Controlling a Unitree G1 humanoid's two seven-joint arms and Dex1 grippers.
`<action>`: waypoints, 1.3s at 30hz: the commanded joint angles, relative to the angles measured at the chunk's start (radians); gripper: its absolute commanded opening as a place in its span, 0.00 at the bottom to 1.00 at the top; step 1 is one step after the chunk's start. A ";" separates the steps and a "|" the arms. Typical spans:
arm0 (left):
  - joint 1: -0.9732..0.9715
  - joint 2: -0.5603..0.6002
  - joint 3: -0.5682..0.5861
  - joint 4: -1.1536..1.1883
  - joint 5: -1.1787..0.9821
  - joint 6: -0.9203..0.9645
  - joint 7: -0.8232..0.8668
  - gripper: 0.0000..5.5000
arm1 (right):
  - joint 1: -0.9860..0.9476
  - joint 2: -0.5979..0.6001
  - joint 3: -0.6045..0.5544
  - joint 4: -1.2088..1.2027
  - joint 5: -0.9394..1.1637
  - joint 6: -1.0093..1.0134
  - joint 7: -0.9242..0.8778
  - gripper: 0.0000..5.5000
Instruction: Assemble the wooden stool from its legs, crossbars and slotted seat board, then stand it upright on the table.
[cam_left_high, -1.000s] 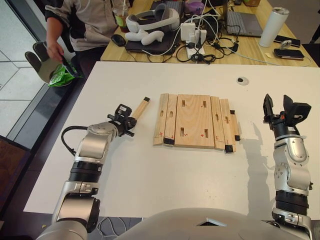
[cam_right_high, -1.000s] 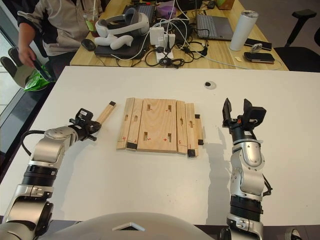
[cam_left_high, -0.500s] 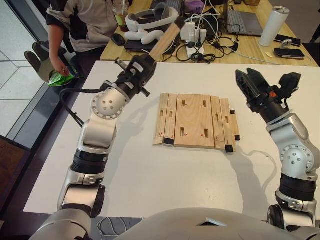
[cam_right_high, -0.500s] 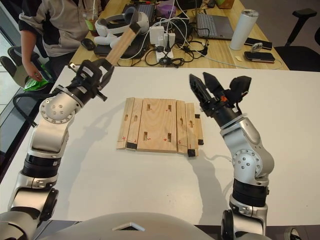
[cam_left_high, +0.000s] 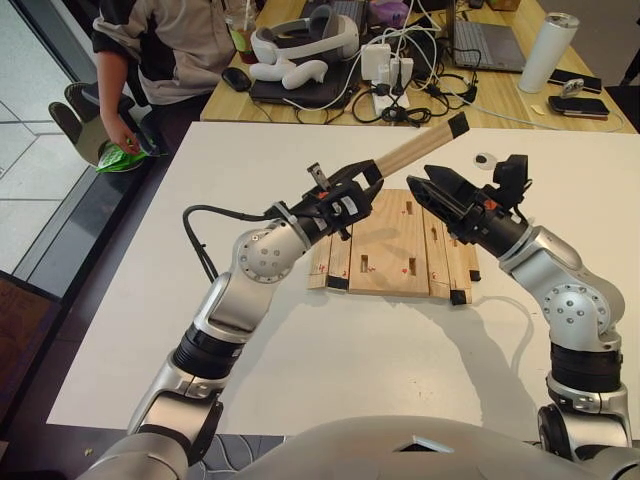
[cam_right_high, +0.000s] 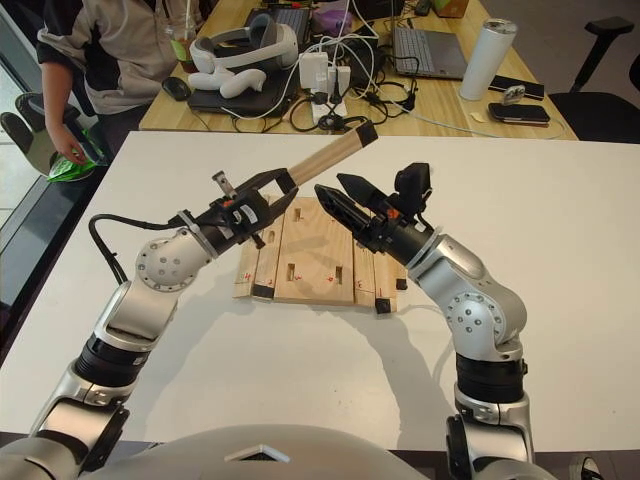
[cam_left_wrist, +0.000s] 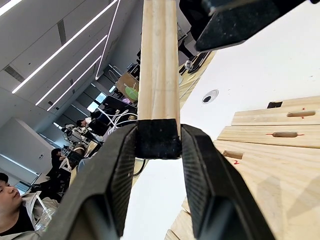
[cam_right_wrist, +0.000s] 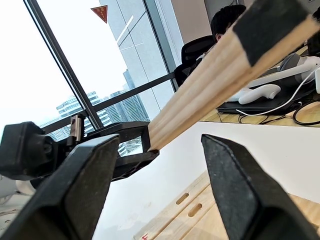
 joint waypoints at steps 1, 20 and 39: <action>0.019 0.006 -0.027 0.003 0.041 -0.047 -0.015 0.23 | -0.030 -0.003 -0.063 0.055 0.041 0.017 -0.004 0.56; -0.031 -0.028 -0.034 0.054 0.071 -0.112 -0.037 0.23 | -0.060 0.028 -0.079 0.077 0.082 0.009 0.046 0.21; -0.012 -0.005 -0.021 0.053 0.076 -0.112 -0.075 0.38 | -0.054 0.012 -0.085 0.075 0.073 0.004 0.095 0.07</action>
